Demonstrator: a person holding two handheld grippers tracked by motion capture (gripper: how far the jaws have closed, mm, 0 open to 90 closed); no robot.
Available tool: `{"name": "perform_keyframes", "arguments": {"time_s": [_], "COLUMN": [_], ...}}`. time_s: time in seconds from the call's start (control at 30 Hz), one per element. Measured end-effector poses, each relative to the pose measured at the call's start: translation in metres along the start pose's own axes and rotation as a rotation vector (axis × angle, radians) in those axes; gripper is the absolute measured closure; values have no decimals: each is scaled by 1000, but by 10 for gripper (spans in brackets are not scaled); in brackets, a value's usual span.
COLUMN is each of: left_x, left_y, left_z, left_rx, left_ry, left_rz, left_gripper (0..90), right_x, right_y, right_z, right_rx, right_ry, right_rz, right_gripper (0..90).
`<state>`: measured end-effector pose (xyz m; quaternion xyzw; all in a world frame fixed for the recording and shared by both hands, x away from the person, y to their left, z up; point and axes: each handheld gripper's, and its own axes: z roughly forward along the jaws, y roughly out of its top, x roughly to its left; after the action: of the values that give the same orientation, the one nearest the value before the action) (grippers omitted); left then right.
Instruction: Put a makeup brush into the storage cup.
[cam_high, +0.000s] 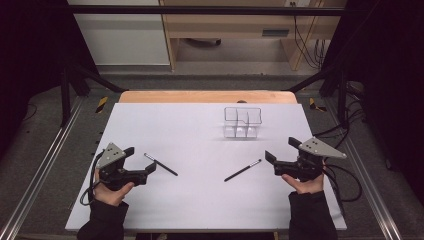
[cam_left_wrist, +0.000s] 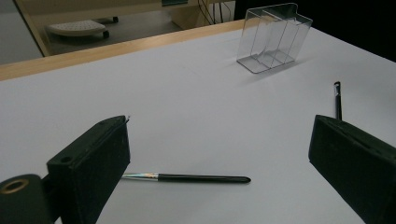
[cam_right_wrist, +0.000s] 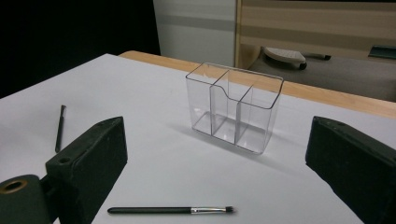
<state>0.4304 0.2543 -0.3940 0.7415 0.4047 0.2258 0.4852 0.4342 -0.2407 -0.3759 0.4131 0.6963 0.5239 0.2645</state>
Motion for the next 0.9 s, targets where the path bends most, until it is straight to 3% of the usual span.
{"name": "perform_keyframes", "arguments": {"time_s": [0.37,0.9], "left_x": [-2,-2], "left_y": [-4,-7], "left_z": [9,11], "left_rx": [41,52], "left_ry": [-4,-1], "left_rz": [10,12], "left_gripper": [45,45], "right_x": [10,20], "right_y": [-6,-20], "right_z": [16,39], "right_rx": [68,164], "right_ry": [36,78], "right_rz": [-14,-49], "right_gripper": [60,62]}}
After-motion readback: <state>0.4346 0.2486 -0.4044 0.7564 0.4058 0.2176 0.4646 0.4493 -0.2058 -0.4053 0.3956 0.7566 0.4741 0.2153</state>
